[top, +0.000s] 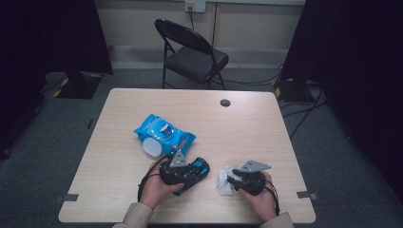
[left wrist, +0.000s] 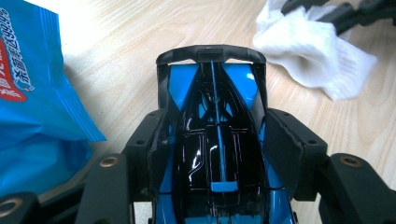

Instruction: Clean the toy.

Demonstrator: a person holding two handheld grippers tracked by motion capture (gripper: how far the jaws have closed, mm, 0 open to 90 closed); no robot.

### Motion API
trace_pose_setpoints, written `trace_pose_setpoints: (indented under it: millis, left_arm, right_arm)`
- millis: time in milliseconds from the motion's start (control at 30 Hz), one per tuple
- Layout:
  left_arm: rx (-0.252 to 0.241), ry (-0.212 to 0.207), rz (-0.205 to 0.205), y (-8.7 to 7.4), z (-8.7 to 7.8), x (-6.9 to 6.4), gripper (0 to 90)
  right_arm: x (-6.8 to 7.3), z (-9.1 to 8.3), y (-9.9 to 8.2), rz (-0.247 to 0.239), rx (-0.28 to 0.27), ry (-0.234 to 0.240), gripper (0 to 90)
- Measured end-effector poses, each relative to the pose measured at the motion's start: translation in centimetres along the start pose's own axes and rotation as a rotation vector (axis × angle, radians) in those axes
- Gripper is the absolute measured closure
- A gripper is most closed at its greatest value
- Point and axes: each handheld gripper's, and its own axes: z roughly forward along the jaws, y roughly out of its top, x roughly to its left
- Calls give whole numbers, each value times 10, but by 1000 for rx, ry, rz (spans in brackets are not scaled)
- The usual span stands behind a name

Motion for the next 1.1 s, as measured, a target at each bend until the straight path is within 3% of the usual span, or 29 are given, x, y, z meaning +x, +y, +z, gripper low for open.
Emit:
trace_pose_setpoints:
  millis: [100,167,233,333,767,933,1100]
  left_arm:
    - [-4,-1,-6,0,0,0,415]
    - [-2,-1,-7,0,0,0,416]
    - [0,-2,-5,0,0,0,417]
    - [-1,-5,-7,1,1,0,418]
    - [-4,1,4,0,0,0,423]
    - [-19,7,11,-1,1,-1,424]
    - [-19,7,8,-2,0,-1,427]
  right_arm:
    - [0,1,2,16,7,20,809]
    - [1,1,4,36,14,40,834]
    - [3,2,4,69,10,66,841]
    - [12,3,11,43,4,77,842]
    - [40,29,27,31,22,91,844]
    - [50,32,31,-6,36,91,845]
    - [55,32,30,-4,35,106,847]
